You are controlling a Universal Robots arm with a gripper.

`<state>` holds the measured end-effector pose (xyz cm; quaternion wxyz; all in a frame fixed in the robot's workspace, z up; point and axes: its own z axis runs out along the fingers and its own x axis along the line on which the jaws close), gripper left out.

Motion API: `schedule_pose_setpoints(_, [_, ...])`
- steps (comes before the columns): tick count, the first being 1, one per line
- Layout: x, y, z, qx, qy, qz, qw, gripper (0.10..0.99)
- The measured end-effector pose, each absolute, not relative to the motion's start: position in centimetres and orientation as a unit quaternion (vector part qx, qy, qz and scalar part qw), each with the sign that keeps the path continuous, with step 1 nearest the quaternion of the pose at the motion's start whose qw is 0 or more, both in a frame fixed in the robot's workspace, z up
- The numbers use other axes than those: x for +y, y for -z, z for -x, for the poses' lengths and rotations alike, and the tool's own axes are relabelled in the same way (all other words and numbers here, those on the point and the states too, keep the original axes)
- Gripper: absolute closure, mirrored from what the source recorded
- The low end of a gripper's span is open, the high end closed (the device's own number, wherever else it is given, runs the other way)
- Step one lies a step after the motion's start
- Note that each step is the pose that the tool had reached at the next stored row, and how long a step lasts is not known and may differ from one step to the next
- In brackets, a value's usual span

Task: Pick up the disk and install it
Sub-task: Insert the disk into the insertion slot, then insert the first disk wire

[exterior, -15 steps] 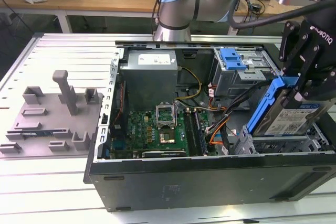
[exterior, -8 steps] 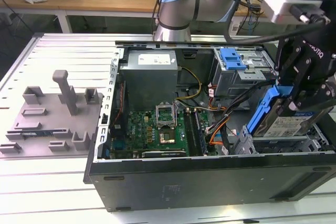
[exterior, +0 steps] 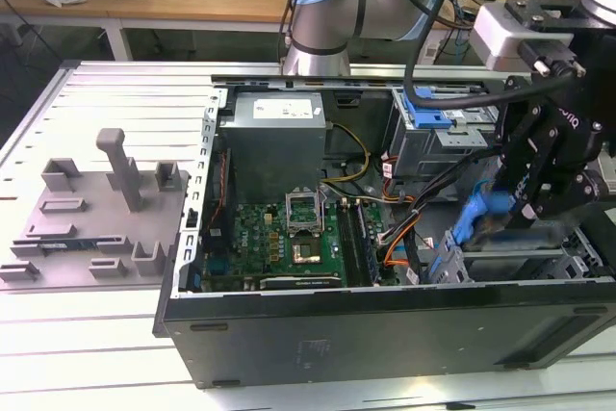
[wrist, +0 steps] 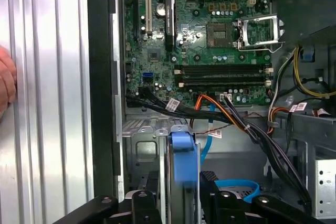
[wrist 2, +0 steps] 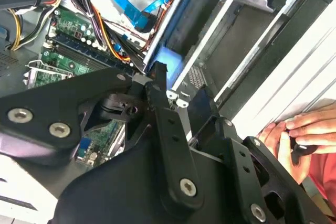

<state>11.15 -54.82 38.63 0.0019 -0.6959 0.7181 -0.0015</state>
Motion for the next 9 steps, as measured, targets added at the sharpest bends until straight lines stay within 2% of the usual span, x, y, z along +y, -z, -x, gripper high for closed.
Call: schedule_pose_setpoints(9, [-54.81,-38.57,-11.15,0.718,0.002,0.696,0.002,0.647])
